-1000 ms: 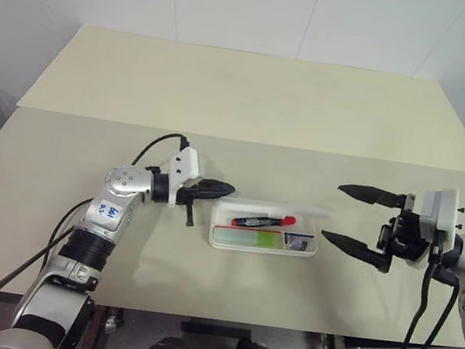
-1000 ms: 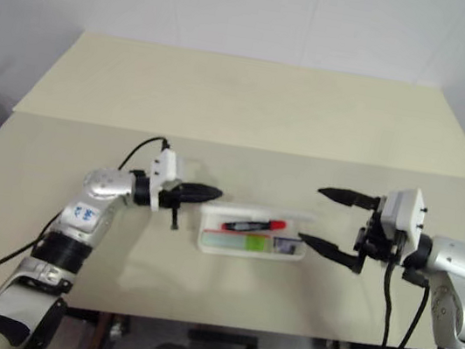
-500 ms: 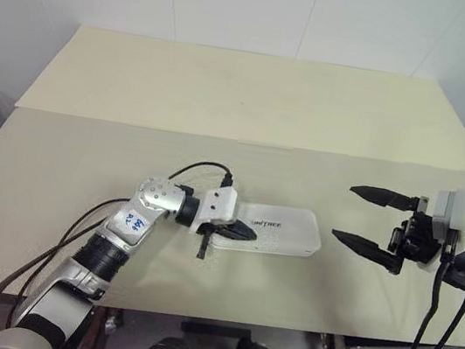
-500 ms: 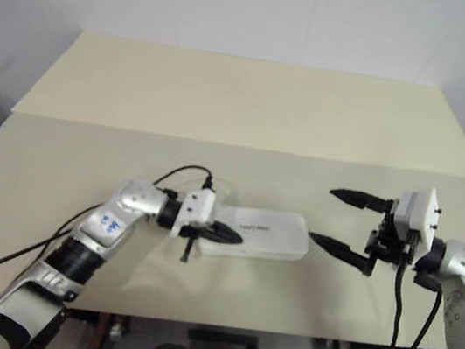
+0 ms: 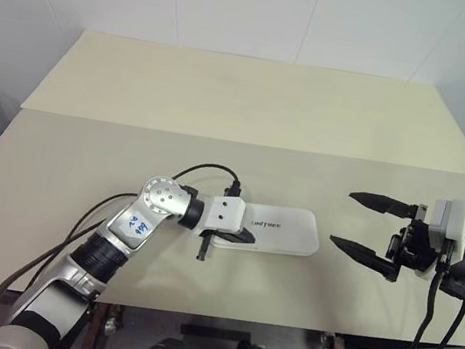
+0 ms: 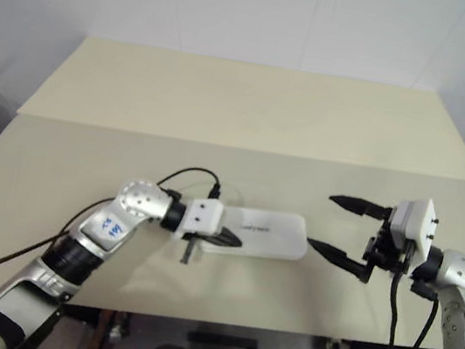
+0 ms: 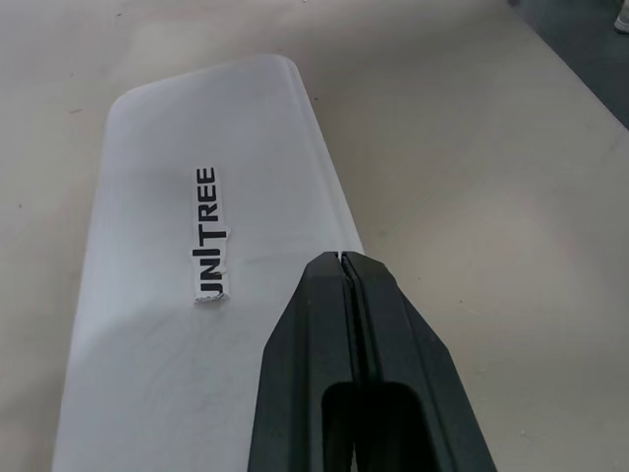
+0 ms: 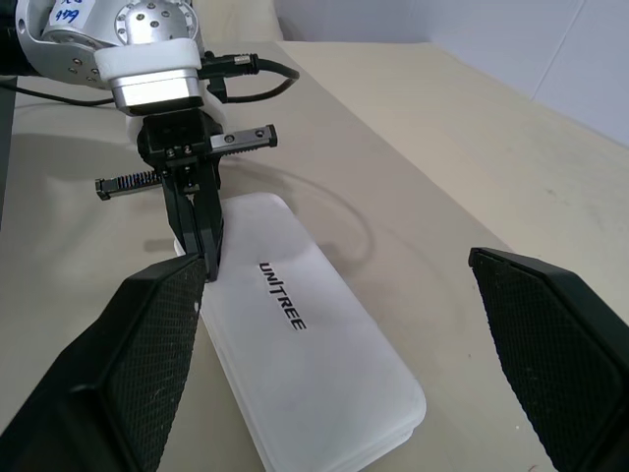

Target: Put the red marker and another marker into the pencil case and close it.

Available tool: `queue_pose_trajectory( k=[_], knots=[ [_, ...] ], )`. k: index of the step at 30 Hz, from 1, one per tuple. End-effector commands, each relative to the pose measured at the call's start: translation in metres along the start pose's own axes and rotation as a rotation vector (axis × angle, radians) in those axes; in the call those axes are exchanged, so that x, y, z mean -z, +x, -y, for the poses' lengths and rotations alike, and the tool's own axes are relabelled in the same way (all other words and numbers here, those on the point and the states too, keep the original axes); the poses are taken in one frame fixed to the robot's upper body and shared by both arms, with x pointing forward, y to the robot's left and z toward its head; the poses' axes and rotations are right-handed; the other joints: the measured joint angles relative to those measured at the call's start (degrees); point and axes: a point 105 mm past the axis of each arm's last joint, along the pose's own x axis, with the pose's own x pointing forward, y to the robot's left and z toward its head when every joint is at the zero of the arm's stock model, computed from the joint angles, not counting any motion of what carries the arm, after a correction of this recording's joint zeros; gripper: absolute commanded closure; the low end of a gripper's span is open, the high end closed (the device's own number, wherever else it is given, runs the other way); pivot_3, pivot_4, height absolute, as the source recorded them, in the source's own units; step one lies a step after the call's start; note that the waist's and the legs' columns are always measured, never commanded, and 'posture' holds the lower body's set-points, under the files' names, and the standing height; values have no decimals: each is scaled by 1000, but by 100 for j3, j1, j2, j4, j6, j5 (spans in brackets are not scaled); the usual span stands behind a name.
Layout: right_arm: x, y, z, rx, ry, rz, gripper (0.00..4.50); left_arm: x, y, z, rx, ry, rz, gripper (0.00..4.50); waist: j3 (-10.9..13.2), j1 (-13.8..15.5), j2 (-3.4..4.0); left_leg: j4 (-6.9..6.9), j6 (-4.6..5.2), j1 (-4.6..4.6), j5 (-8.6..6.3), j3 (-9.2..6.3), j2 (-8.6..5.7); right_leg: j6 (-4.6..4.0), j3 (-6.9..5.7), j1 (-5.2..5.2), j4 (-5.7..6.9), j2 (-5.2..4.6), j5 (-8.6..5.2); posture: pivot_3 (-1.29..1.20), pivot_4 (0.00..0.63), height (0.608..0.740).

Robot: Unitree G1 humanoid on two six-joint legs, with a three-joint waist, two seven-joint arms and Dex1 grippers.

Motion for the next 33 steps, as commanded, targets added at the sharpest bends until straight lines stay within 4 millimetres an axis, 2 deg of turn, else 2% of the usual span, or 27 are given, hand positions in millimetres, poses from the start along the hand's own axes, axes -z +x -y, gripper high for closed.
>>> queue_pose_trajectory(
  k=[1,4,7,12,14,17,20,29,33],
  knots=[
    [-8,-2,1,5,-39,38,0,-12,-9,-6,-75,-114,130,4447,2,-9,0,-5,0,1,0,0,0,0,1,-2,0,0,0,0,150,740],
    [-3,0,3,-7,-30,38,0,-25,-31,-17,-170,-157,253,4447,6,-26,1,-23,0,-2,0,0,7,-1,1,-18,2,5,0,0,150,740],
    [4,1,5,-15,-23,32,0,-32,-54,-20,-238,-163,341,4447,8,-34,6,-31,0,-3,0,1,12,-3,-2,-27,2,9,-2,0,150,740],
    [18,1,12,-14,-27,20,0,-21,-90,-6,-296,-168,342,2785,11,-70,10,-39,0,1,0,7,10,-4,2,-27,-2,9,-2,0,150,740],
    [21,1,15,-10,-35,21,0,-19,-97,-2,-317,-173,345,2107,14,-66,14,-40,0,1,0,6,10,-5,1,-27,-3,9,-3,0,150,740],
    [22,0,23,30,-52,58,0,-21,-120,11,-340,-148,396,1034,17,-46,18,-38,0,1,0,2,9,-5,1,-24,-2,7,-3,0,150,740],
    [28,-5,27,56,-45,56,0,-14,-130,20,-370,-151,379,107,19,-27,23,-40,0,3,-1,2,11,-7,1,-22,-7,8,-4,0,150,740],
    [31,-26,30,49,-71,-1,0,-7,-144,23,-452,-127,335,19,23,-27,30,-45,0,2,-1,2,11,-8,1,-21,-11,8,-5,0,150,740],
    [31,-36,27,64,-79,-24,0,-5,-140,19,-463,-111,322,19,23,-13,29,-45,0,3,-1,1,11,-9,0,-19,-12,8,-5,0,150,740]
  ],
)
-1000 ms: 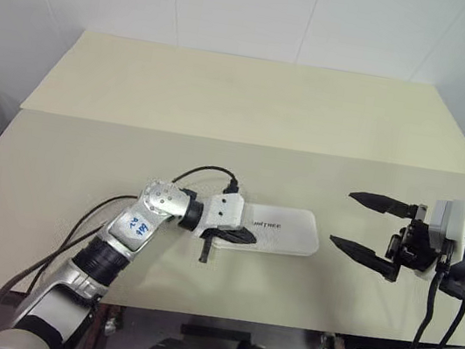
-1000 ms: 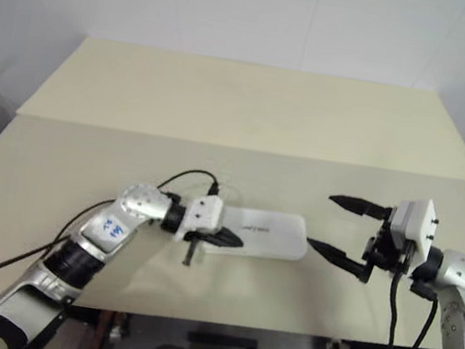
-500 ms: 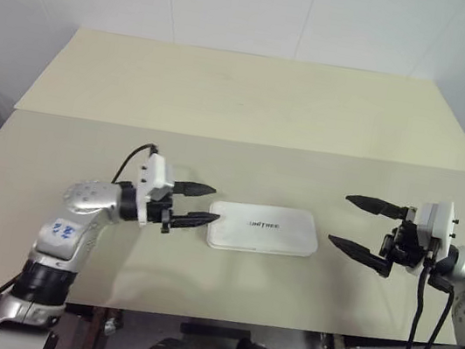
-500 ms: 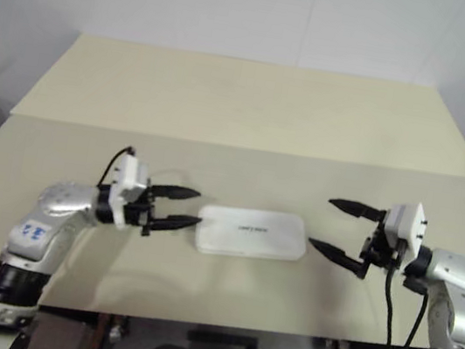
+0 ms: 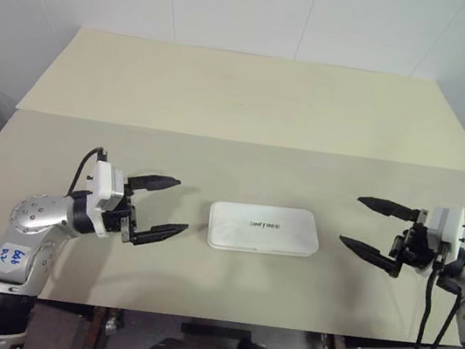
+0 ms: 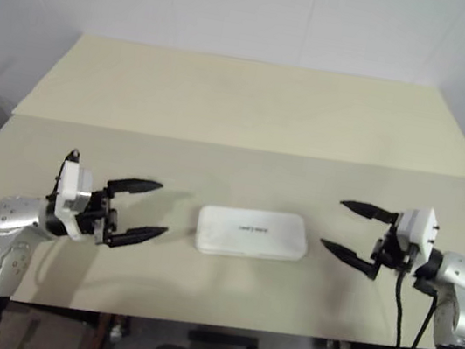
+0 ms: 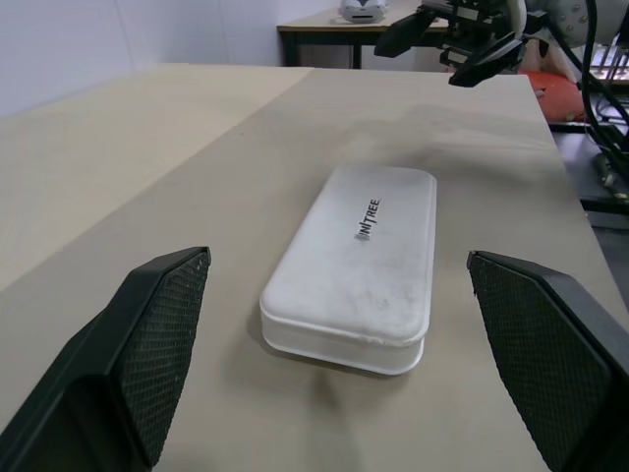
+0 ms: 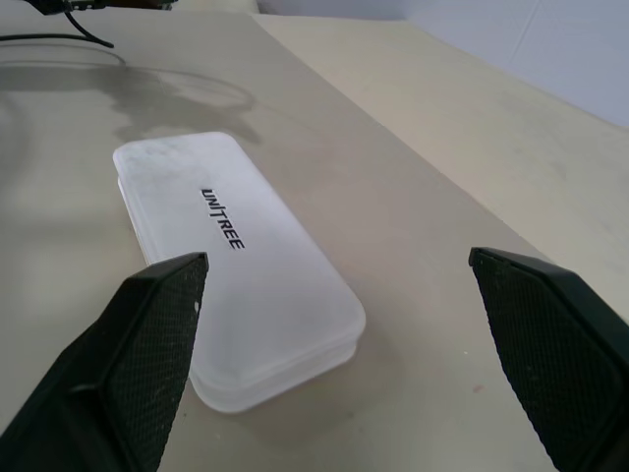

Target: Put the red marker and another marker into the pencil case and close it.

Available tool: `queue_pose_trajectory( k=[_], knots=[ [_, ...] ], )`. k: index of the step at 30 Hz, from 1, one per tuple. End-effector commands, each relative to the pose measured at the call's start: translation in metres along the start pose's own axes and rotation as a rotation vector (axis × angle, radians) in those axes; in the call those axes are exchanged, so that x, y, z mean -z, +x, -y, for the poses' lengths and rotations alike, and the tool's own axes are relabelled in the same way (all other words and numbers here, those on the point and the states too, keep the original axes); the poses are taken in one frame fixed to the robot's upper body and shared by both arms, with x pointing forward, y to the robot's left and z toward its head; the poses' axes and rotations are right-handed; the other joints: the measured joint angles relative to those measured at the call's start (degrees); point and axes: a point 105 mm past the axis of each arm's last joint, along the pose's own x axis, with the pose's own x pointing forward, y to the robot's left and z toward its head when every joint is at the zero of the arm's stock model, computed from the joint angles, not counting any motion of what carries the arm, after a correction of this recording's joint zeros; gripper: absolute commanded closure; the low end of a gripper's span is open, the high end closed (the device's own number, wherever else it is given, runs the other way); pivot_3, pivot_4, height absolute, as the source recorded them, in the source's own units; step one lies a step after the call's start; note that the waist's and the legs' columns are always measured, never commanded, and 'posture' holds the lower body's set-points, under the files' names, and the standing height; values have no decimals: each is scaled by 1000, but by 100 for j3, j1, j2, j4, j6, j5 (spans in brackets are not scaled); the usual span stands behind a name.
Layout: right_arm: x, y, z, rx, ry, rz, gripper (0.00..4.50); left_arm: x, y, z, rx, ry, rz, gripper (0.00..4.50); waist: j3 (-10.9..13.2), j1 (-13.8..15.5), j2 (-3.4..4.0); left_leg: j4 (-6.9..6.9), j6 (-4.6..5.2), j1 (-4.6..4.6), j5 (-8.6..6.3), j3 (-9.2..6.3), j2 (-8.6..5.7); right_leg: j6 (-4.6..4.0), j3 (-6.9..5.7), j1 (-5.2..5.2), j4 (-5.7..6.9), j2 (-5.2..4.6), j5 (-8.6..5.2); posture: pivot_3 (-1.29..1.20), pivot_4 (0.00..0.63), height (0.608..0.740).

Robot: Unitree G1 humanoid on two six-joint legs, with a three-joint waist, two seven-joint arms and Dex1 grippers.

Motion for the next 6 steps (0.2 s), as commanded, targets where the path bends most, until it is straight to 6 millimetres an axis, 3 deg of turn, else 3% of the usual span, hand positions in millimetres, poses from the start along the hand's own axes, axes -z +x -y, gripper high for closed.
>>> queue_pose_trajectory(
  k=[1,6],
  knots=[
    [-9,-16,2,39,-48,-7,0,-8,4,-3,-2,68,3,19,0,12,0,0,0,0,0,-1,0,0,0,0,0,0,0,0,150,740],
    [-4,-27,-4,67,-49,-35,0,-5,6,0,-11,54,-13,19,1,-9,2,-3,0,1,0,3,-1,0,3,0,-1,0,0,0,150,740]
  ],
)
